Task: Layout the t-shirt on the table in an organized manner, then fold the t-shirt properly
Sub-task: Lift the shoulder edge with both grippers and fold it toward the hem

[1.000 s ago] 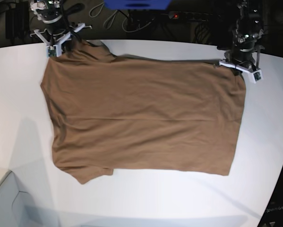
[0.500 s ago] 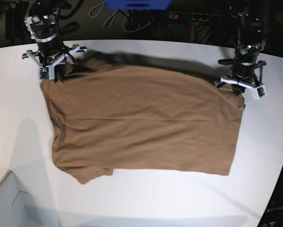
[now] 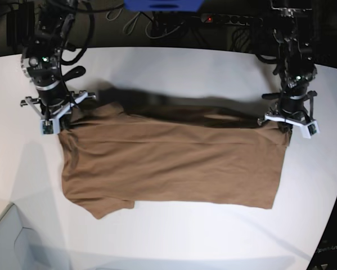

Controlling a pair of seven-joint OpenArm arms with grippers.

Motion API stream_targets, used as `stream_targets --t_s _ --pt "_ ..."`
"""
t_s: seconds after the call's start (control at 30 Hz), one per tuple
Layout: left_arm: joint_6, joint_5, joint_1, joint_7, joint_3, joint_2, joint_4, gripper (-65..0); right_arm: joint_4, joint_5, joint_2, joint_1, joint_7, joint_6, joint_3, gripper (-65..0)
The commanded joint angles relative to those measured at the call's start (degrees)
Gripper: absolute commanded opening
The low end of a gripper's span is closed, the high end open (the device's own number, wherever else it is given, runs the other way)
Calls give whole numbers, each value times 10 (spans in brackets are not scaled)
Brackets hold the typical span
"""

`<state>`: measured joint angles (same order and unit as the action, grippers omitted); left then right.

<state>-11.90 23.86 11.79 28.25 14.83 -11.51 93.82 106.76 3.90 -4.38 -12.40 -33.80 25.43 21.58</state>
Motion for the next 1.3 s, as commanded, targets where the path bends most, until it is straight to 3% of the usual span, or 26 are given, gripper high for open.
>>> stream_targets --t_s 0.0,0.7,0.8,1.0,1.27 --pt "-1 -2 -10 -13 2 2 1 -650 -3 -4 7 12 11 -2 1 -650" --pt "-1 -2 -106 -13 -2 8 -76 -648 -171 -4 31 129 17 -2 0 -650" --pt "0 -2 -110 -13 -3 8 -76 -597 -180 -4 43 135 17 -2 -2 -650" --pt "0 -2 -107 -13 2 8 -74 -426 -177 -7 48 135 17 -2 -3 -650" --pt "-1 -2 -105 -13 10 4 -69 -305 -168 -7 46 142 18 -4 2 -398"
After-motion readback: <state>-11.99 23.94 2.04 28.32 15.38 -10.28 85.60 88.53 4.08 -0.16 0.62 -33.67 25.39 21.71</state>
